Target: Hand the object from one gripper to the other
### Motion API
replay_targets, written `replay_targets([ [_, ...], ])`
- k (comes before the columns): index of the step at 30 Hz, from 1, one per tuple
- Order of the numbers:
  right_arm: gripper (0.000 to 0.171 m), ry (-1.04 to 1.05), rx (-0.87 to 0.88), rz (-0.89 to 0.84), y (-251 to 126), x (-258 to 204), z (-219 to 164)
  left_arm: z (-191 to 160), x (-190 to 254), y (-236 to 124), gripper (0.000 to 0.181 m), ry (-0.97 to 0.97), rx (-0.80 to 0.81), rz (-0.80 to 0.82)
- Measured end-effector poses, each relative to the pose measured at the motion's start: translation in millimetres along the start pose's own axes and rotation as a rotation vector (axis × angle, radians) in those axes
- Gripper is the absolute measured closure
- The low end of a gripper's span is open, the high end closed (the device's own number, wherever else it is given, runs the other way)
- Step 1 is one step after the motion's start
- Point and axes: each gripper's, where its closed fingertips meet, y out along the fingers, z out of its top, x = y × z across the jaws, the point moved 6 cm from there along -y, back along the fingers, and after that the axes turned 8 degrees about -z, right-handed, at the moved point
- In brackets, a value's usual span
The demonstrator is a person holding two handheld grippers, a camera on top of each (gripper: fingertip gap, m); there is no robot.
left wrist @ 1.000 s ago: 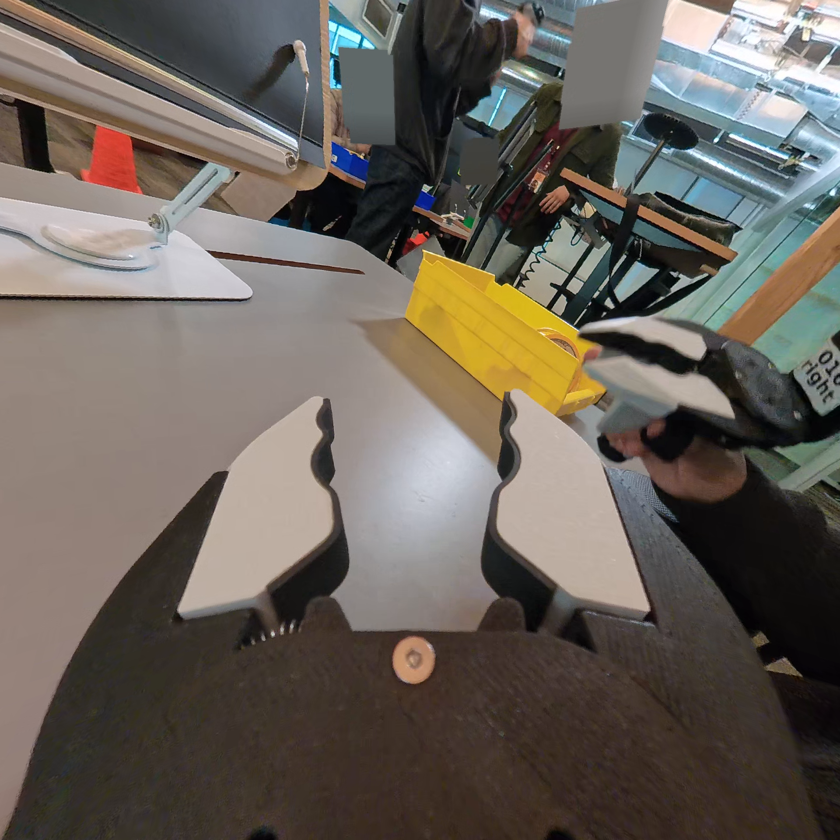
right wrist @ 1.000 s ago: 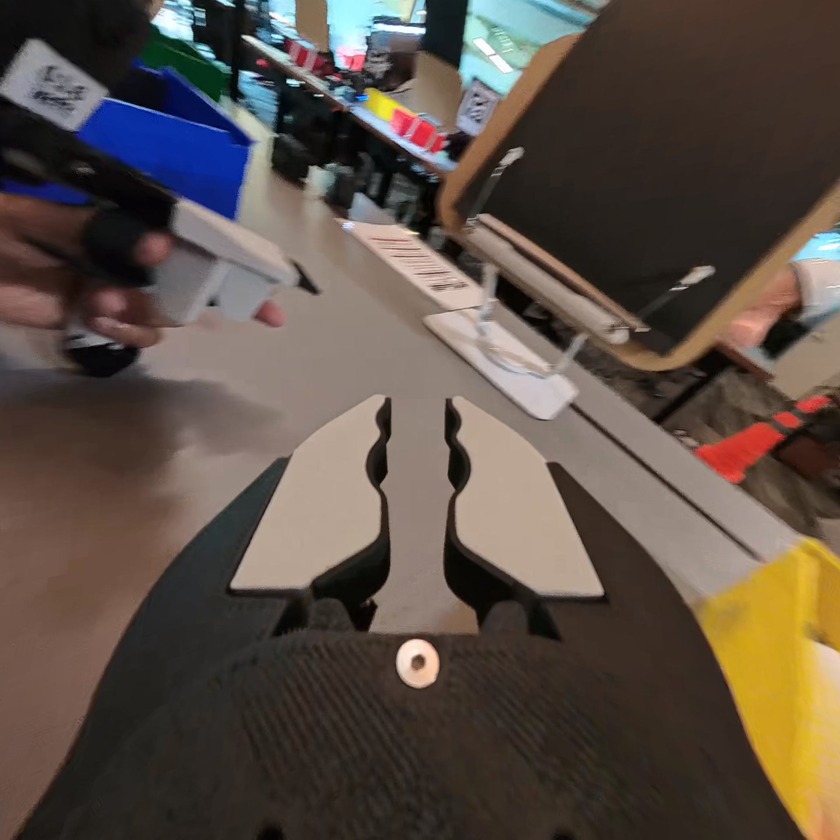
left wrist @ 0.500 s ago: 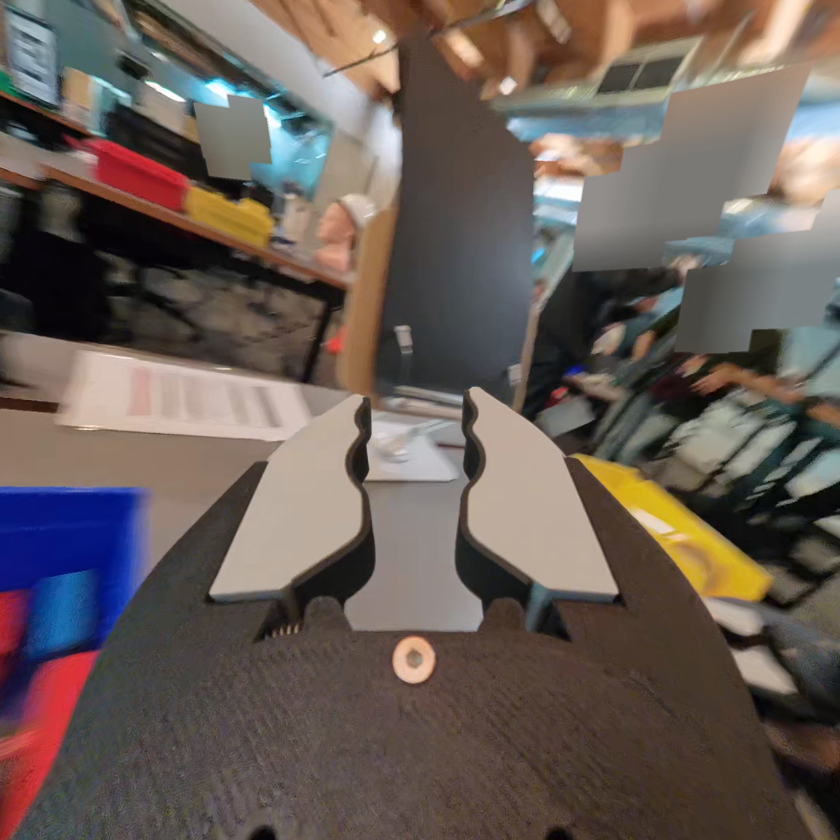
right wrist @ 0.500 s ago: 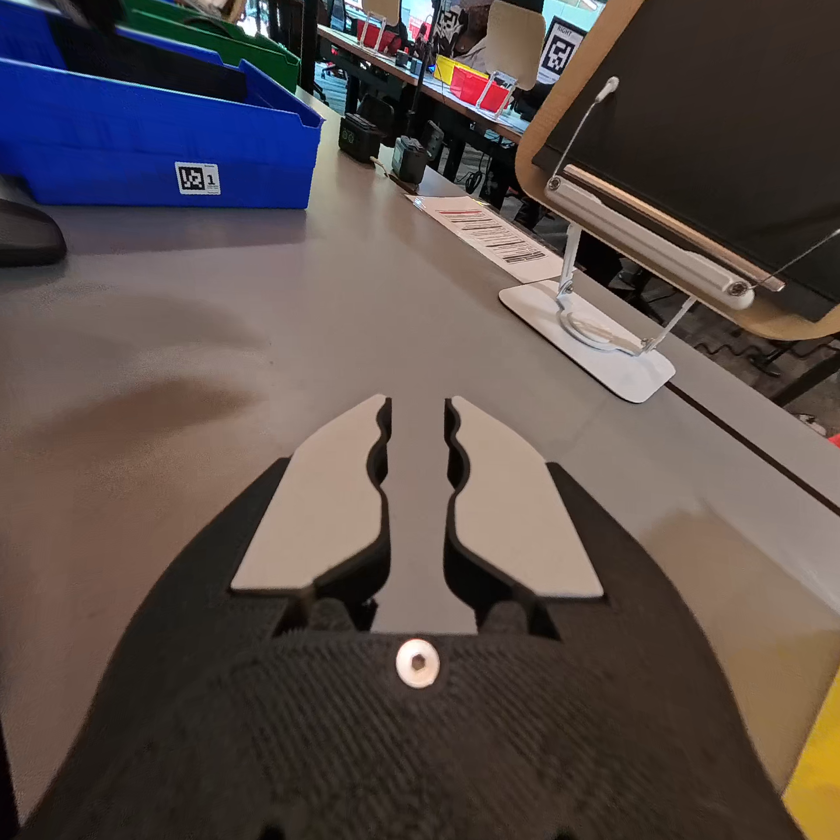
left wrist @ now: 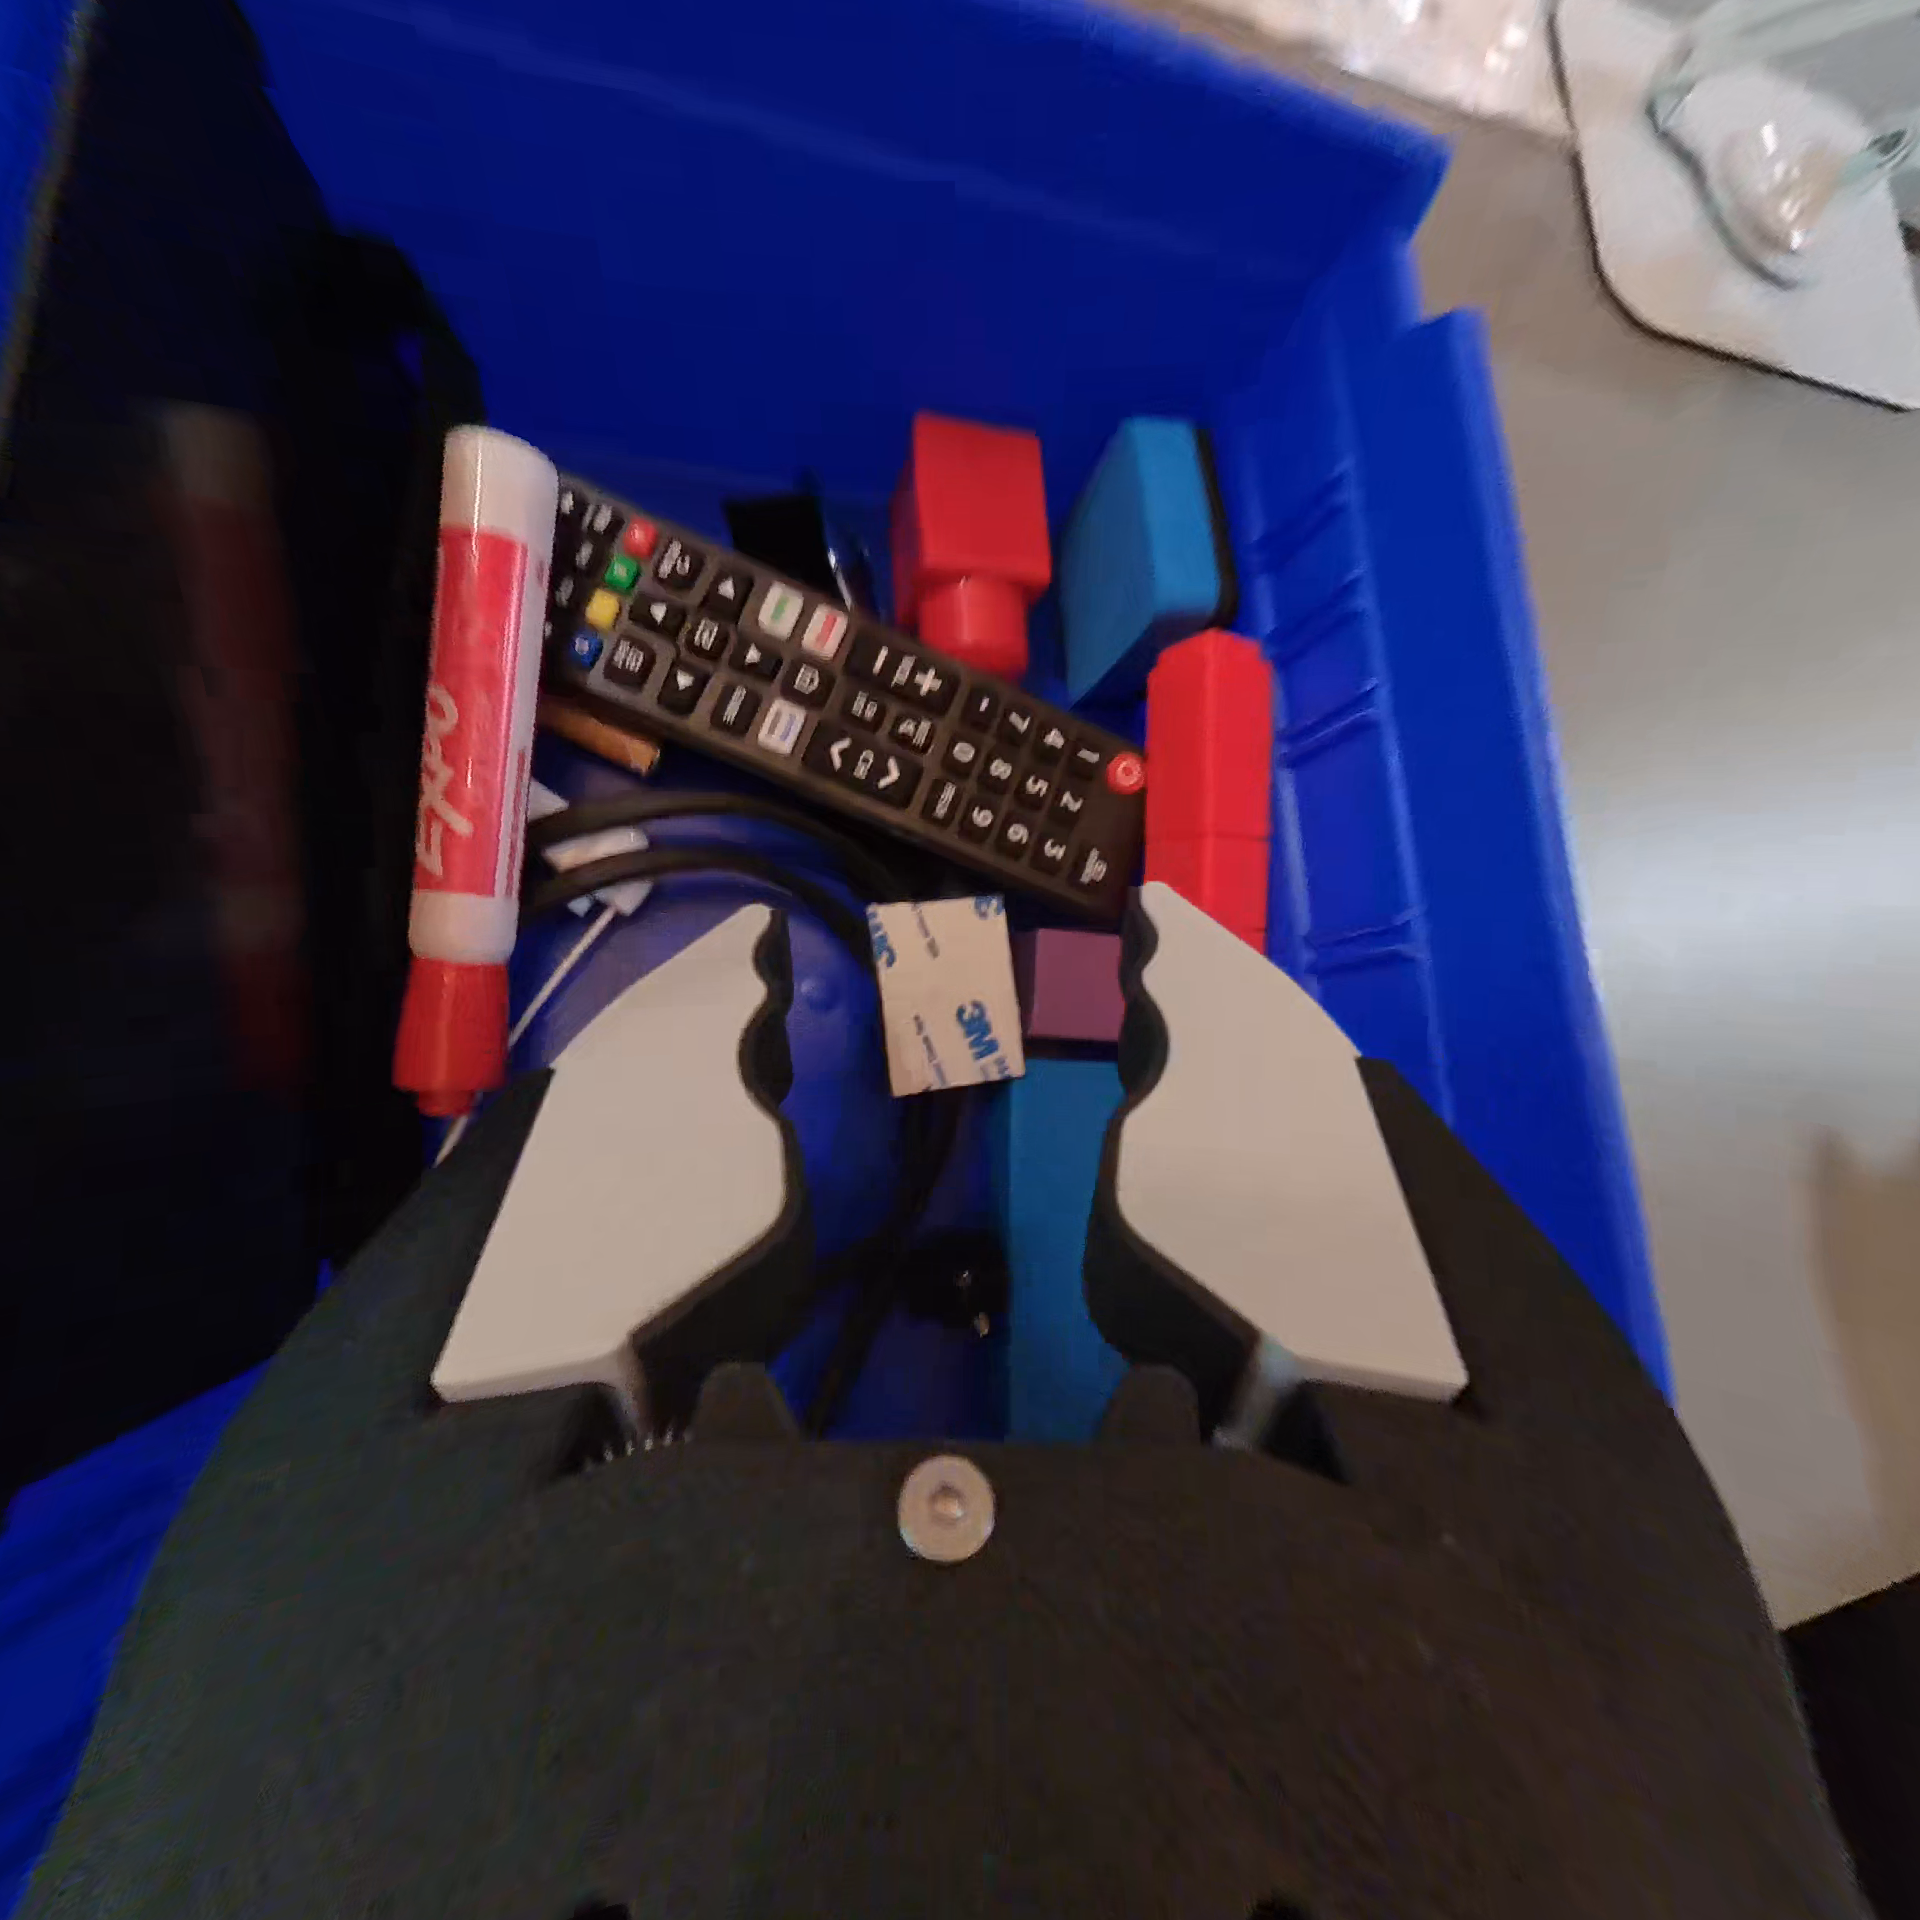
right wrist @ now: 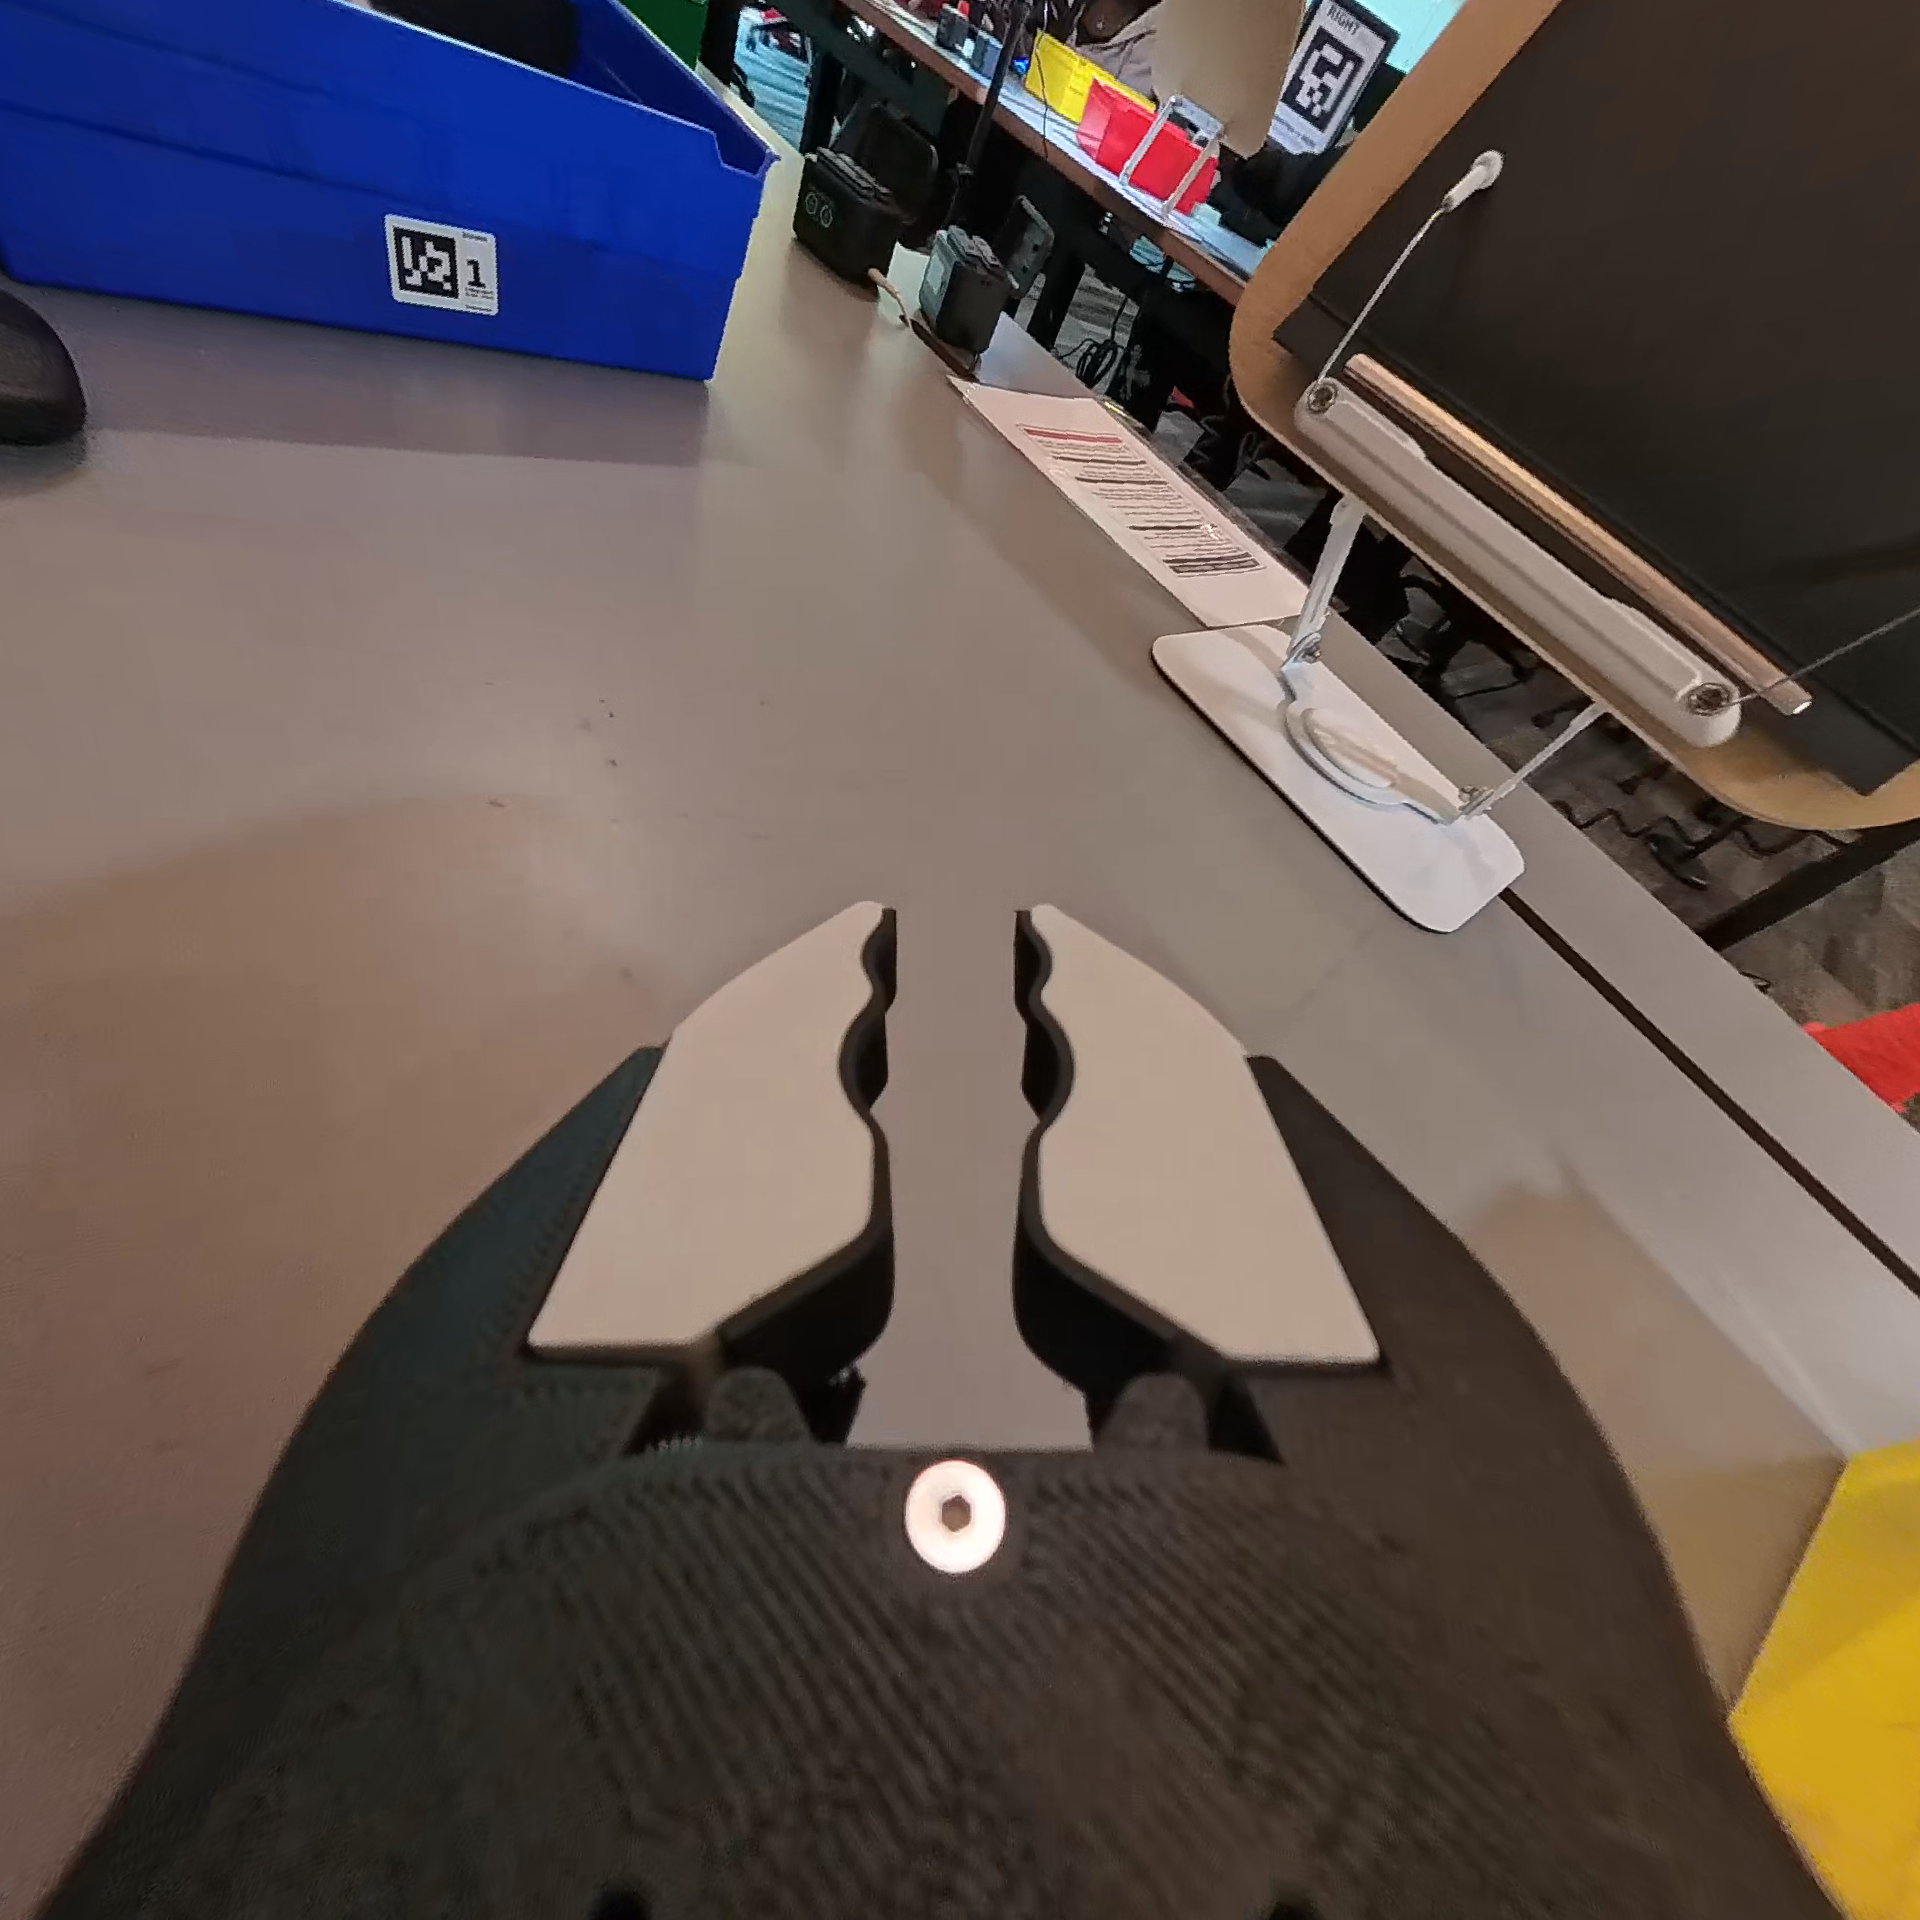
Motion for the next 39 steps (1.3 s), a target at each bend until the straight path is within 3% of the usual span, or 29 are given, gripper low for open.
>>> replay_targets([
  [6,0.149,0.013,0.005,0.0,-1.0,1.5,-0.2,-13.5,-7.8,0.0,0.133,-0.053,-0.057,-0.085],
  [19,0.15,-0.023,0.004,-0.002,-1.0,-2.1,1.2,-25.4,-5.3,14.3,0.136,0.035,-0.252,0.019],
  [22,0.15,-0.027,0.002,-0.002,-0.8,-2.3,0.9,-25.7,-2.3,15.0,0.15,0.062,-0.26,0.007],
  [28,0.15,-0.041,-0.002,-0.003,-0.3,-3.4,0.8,-17.9,-1.9,6.1,0.175,0.079,-0.18,-0.018],
  [39,0.15,-0.047,-0.002,-0.003,-0.3,-4.1,0.9,8.9,15.5,-23.2,0.178,0.142,0.028,-0.075],
])
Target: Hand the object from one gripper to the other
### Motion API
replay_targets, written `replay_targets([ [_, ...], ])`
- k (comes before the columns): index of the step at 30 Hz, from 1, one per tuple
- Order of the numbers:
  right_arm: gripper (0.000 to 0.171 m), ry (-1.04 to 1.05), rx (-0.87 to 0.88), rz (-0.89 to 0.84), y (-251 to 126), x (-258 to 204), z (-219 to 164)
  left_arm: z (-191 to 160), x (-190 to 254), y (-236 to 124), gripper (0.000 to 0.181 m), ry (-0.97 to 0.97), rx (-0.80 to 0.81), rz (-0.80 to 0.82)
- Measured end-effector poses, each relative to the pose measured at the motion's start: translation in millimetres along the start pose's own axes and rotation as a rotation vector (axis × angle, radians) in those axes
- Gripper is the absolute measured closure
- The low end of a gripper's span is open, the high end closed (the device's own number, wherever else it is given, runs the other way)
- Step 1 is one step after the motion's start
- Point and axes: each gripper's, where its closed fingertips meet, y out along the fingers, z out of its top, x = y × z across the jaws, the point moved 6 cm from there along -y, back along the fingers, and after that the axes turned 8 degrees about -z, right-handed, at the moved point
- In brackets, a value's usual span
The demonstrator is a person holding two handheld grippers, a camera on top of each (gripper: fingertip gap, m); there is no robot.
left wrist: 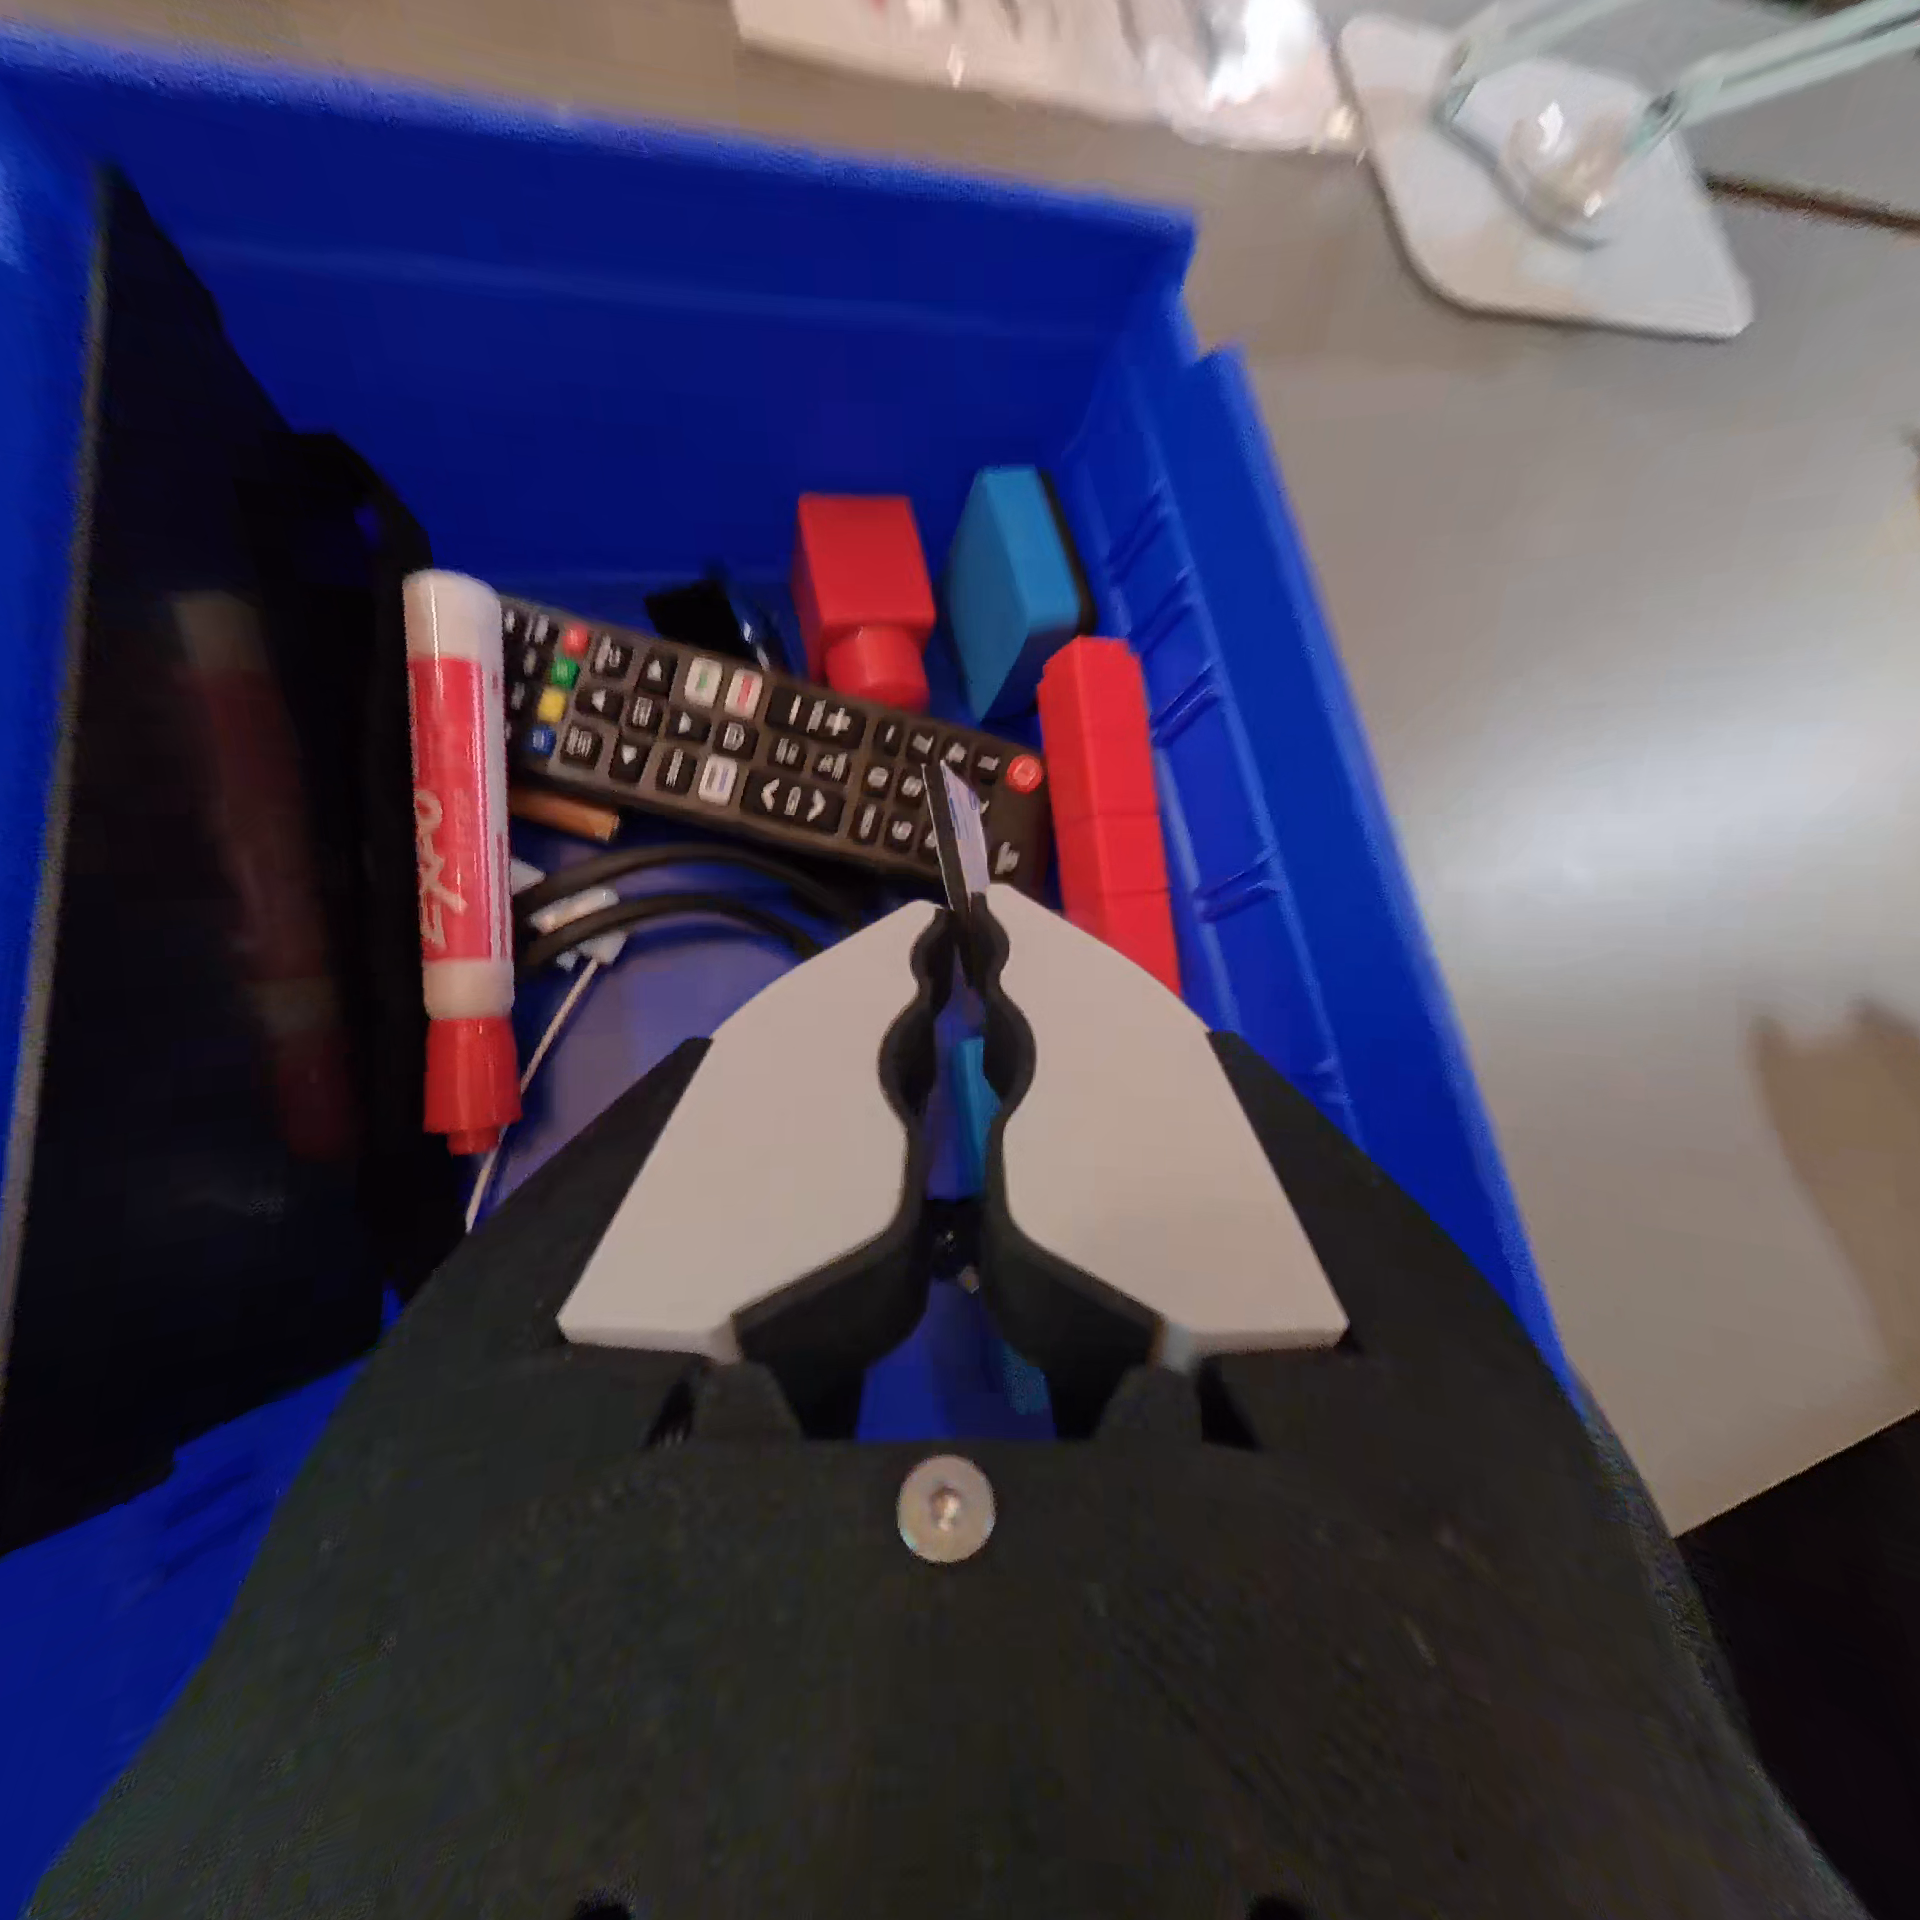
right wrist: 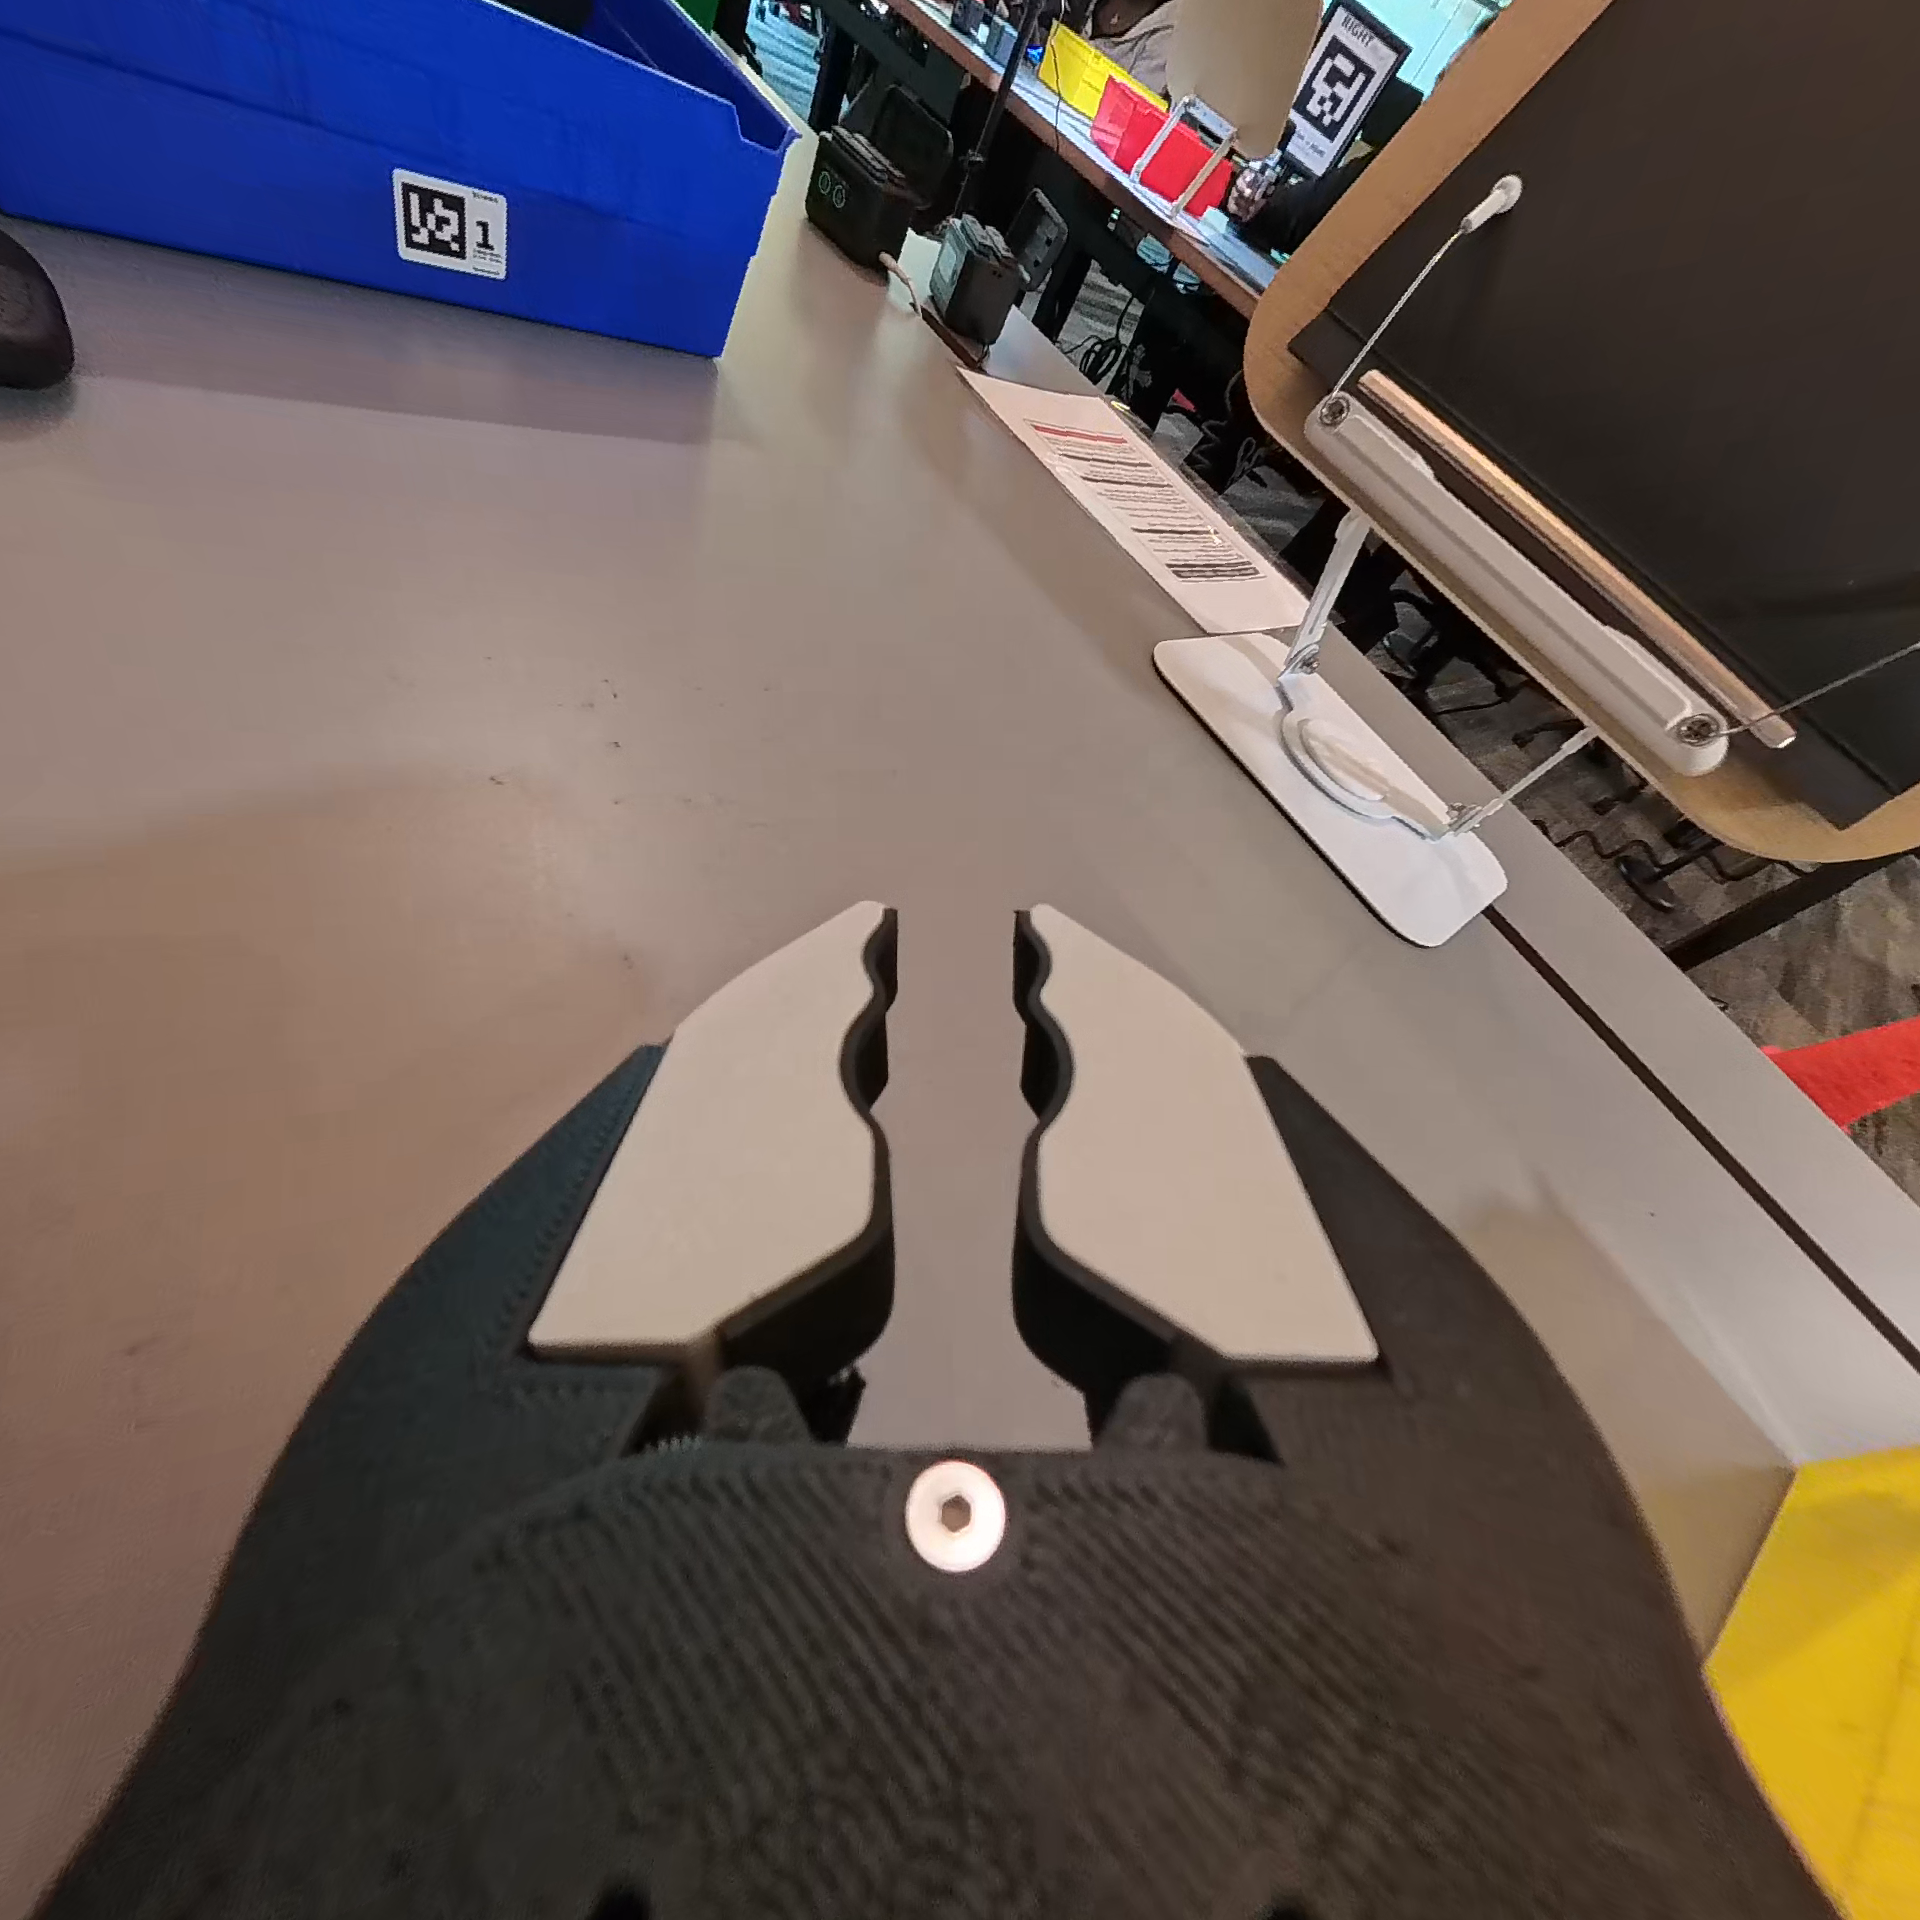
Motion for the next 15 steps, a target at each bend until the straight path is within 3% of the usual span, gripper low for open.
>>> replay_targets([
  [8,0.15,0.001,0.004,-0.001,-0.7,0.0,0.8,44.7,51.8,-27.1,0.178,0.145,0.267,-0.105],
  [15,0.151,0.032,0.044,0.004,-3.5,0.7,6.0,72.0,127.7,-19.4,0.179,0.218,0.409,-0.373],
])
